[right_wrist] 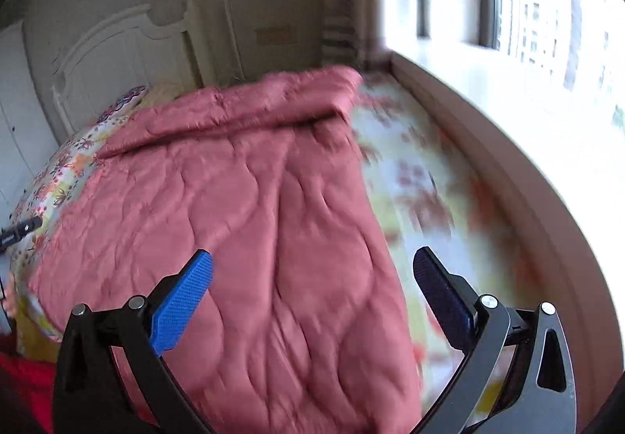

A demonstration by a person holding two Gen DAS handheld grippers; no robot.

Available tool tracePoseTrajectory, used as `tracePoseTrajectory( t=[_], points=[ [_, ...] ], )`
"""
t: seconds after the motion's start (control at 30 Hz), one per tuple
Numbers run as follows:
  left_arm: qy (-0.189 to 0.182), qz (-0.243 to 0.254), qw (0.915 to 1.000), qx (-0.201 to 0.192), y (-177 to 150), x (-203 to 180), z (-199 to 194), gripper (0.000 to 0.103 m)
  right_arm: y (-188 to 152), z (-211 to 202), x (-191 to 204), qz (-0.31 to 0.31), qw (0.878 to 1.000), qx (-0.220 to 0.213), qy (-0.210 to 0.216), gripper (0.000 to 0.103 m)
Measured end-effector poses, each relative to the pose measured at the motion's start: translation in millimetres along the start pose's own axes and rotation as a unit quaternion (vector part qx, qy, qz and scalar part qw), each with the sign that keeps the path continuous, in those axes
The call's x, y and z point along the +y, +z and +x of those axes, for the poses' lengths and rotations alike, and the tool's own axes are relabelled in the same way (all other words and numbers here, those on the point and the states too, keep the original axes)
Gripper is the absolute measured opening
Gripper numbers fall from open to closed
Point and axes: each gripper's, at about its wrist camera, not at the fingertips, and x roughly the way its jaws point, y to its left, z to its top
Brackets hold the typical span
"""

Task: Fold large clothes
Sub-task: 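Smooth the folded coat with both tools, pulling it into a strip, then grasp the coat hem with the left tool while the right tool grasps the hem too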

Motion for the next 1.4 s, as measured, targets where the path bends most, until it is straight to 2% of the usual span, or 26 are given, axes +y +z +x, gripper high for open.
tracePoseTrajectory(
  t=[0.1,0.23,0.33,0.5,0.57,0.63,0.67,0.83,0.87,0.93,1.07,1.13,1.27,1.33,1.4],
  points=[
    [0.013,-0.014,0.9996,0.018,-30.0,11.0,-9.4,0.101,-18.3,-4.1,-11.8,0.01,1.0,0.013,-0.012,0.098],
    [0.006,-0.028,0.9991,0.031,-52.2,22.4,-15.7,0.101,-46.2,-14.6,-28.9,0.038,0.999,0.013,-0.012,0.098],
    [0.019,-0.024,0.9988,0.039,-61.6,24.3,-14.5,0.101,-57.6,-12.4,-40.6,0.055,0.998,0.021,-0.001,0.098],
    [0.012,-0.035,0.9985,0.041,-64.5,28.8,-15.1,0.101,-70.0,-6.2,-43.9,0.081,0.995,0.027,0.042,0.096],
    [0.012,-0.033,0.9985,0.042,-63.9,29.0,-14.7,0.101,-69.7,-6.7,-39.2,0.075,0.996,0.021,0.05,0.09],
    [0.011,-0.035,0.9984,0.043,-65.1,29.7,-13.7,0.101,-69.5,-7.3,-33.8,0.062,0.997,0.02,0.052,0.073],
    [0.008,-0.036,0.9984,0.043,-66.8,29.9,-13.4,0.101,-69.5,-7.3,-32.1,0.058,0.996,0.022,0.06,0.069],
    [0.009,-0.029,0.9982,0.051,-72.0,24.9,-10.1,0.101,-72.0,-9.1,-33.4,0.059,0.996,0.021,0.066,0.057],
    [0.008,-0.027,0.9983,0.051,-72.0,24.1,-10.5,0.101,-71.7,-9.0,-33.1,0.056,0.996,0.022,0.065,0.052],
    [0.005,-0.026,0.9983,0.051,-71.9,24.6,-11.5,0.101,-70.6,-9.7,-37.9,0.052,0.997,0.028,0.059,0.051],
    [0.003,-0.017,0.9982,0.058,-71.7,20.8,-7.9,0.101,-71.3,-10.3,-42.4,0.049,0.995,0.028,0.076,0.052],
    [-0.019,-0.009,0.9978,0.063,-70.0,12.3,-6.3,0.101,-71.0,-9.7,-41.1,0.055,0.995,0.026,0.08,0.053],
    [0.001,0.007,0.9978,0.066,-68.5,1.9,-0.4,0.101,-71.8,-7.4,-25.1,0.034,0.994,0.027,0.097,0.053],
    [-0.005,-0.002,0.9976,0.069,-67.2,2.9,-0.6,0.1,-71.3,-5.7,-21.0,0.032,0.994,0.026,0.104,0.049],
    [-0.016,-0.007,0.9974,0.07,-66.5,6.0,-1.5,0.099,-70.5,-4.6,-23.0,0.04,0.993,0.025,0.109,0.038]
  ],
)
